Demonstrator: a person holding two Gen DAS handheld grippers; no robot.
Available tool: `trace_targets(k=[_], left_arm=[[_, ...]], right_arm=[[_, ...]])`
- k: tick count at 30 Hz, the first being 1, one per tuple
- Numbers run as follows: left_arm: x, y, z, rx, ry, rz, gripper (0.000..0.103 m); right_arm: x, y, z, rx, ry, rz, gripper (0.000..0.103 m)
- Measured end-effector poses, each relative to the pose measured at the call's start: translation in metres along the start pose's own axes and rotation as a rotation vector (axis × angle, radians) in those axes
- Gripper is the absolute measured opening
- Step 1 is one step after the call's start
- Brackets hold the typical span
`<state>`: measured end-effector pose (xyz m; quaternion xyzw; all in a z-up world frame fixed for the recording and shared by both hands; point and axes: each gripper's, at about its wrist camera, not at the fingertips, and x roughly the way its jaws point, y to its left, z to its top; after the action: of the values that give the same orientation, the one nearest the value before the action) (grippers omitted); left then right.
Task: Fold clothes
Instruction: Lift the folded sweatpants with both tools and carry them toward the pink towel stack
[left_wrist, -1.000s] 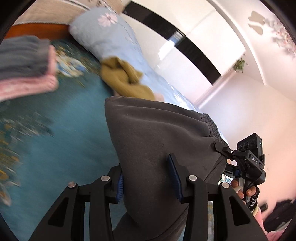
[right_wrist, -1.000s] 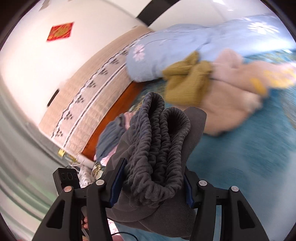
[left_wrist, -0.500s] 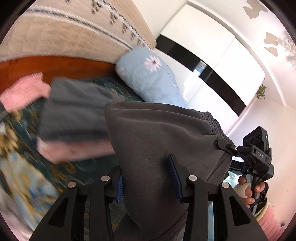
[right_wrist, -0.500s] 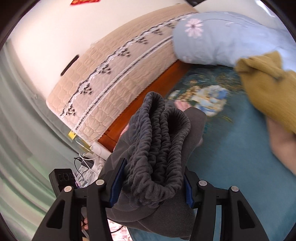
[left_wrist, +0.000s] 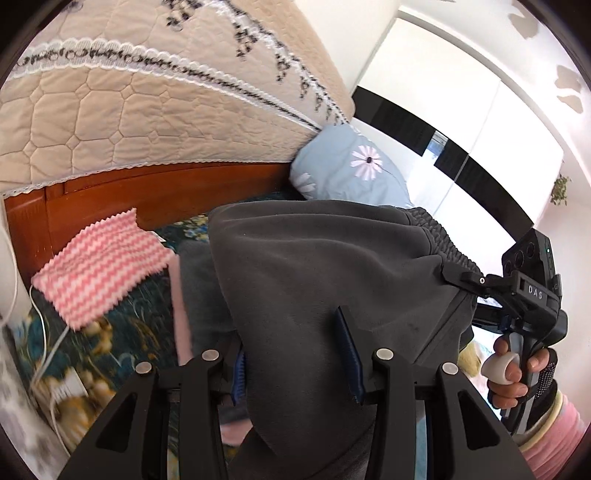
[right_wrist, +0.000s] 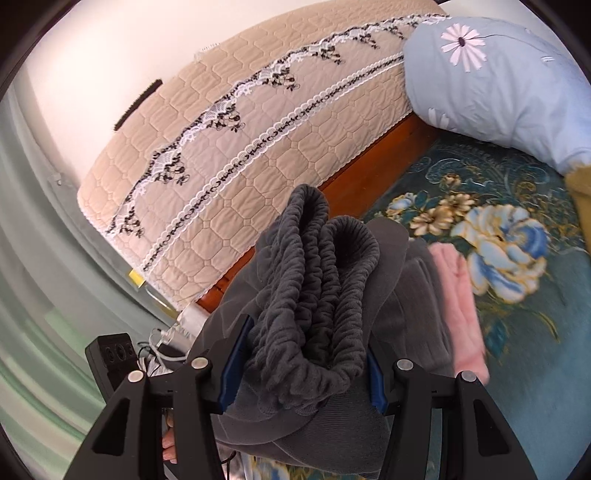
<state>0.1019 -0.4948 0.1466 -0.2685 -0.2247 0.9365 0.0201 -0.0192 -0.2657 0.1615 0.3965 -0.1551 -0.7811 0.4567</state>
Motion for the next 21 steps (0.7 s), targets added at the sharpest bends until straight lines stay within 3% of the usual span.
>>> trace_targets(k=[6,14,21], left_arm=[[0.016,0.02,0.017,-0.007,-0.017,0.032,0.044],[0.058,0.038,-0.006,-0.042,0.046,0.079,0.044],[0.05,0.004,-0.004,0.069,-0.011,0.107,0.043]], right_arm=[[0.04,-0.014,0.018,0.02,-0.021,0.027,0.057],[0.087,-0.064,0.008,0.101,0.026,-0.07,0.057],[0.085,-0.082,0.005,0.147,0.02,-0.073,0.057]])
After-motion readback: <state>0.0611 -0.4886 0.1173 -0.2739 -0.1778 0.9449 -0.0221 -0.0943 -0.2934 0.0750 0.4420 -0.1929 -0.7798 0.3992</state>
